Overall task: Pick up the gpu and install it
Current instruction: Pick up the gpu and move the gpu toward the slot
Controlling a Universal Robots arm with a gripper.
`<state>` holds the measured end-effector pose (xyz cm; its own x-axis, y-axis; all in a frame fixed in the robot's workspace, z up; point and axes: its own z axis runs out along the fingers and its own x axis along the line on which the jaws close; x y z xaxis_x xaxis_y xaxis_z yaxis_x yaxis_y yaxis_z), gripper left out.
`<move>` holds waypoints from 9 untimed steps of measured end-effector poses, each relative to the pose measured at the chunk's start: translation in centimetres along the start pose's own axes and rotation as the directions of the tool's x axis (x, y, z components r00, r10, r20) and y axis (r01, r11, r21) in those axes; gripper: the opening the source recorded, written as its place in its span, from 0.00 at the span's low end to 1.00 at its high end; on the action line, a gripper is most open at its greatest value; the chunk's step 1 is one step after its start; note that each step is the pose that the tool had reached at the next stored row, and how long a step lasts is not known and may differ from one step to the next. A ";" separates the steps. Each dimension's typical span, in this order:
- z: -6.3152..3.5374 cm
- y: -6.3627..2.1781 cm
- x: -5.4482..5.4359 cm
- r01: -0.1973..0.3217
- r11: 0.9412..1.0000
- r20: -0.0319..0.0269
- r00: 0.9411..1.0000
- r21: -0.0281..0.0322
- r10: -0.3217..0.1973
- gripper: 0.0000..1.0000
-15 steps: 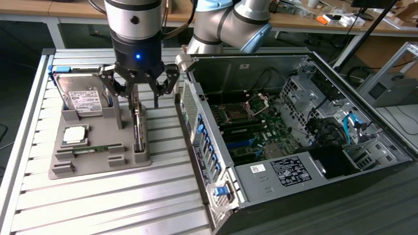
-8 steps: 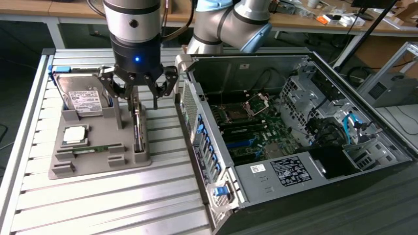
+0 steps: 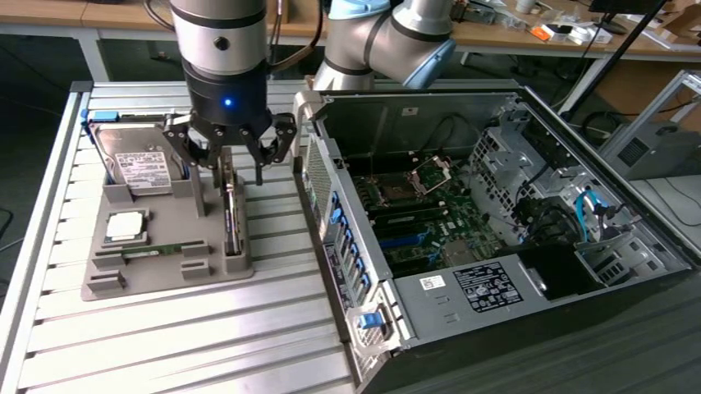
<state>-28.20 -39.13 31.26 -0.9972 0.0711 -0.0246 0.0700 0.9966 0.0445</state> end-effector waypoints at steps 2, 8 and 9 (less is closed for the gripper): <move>0.10 0.01 0.1 0.000 1.000 0.000 1.000 0.000 0.000 0.56; 0.33 0.01 0.3 0.000 1.000 0.000 1.000 0.000 0.000 0.56; 0.38 0.01 0.3 0.000 1.000 0.000 1.000 0.000 0.000 0.56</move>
<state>-28.48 -39.08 30.88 -0.9972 0.0712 -0.0246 0.0700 0.9966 0.0445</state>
